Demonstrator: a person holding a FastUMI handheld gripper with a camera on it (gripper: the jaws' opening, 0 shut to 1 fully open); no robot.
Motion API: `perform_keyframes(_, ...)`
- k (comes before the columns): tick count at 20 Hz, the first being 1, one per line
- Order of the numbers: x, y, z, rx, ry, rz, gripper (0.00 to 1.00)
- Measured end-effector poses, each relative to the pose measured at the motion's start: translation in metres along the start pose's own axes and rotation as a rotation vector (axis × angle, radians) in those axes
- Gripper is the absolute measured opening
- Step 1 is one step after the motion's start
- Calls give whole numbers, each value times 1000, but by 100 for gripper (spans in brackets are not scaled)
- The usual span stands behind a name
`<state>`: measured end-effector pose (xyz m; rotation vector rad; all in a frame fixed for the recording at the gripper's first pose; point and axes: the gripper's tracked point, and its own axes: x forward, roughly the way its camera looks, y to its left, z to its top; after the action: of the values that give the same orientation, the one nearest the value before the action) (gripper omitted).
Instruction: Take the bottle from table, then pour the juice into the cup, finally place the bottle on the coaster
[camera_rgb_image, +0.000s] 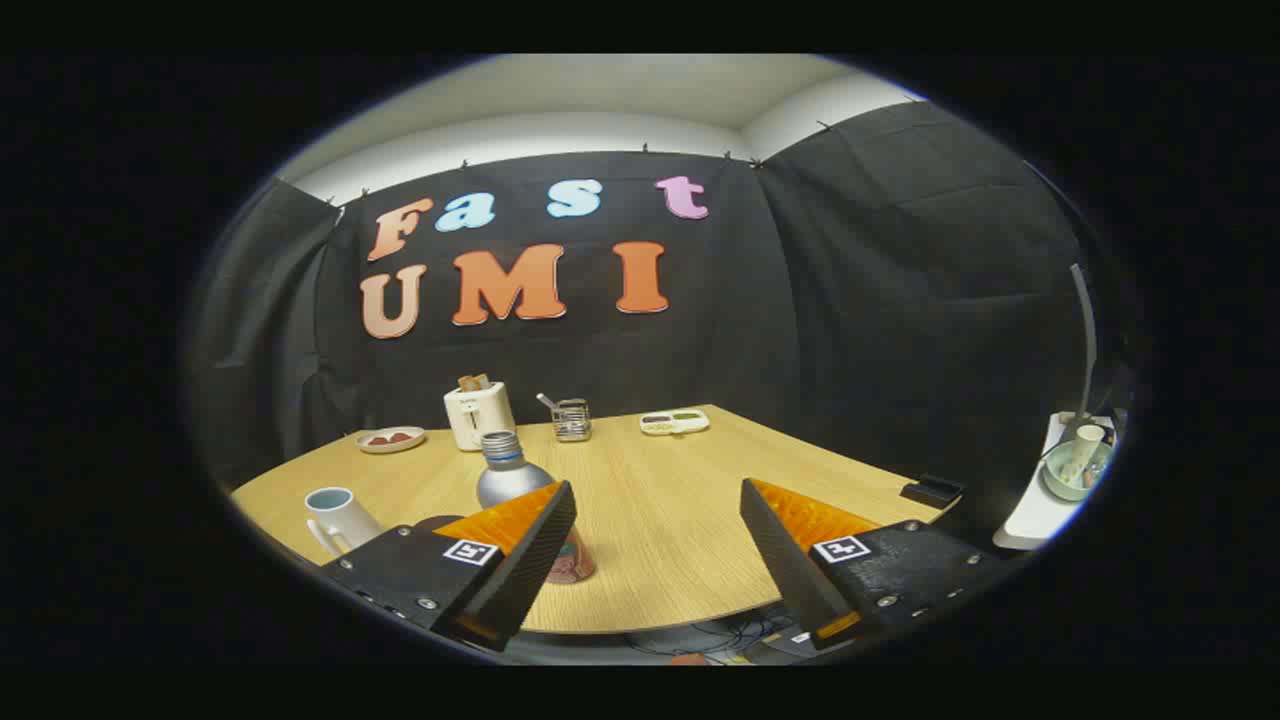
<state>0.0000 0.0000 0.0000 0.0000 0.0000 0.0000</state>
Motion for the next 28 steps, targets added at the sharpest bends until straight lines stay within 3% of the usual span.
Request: perform_keyframes(28, -5, 38, 0, -59, 12, 90, 98)
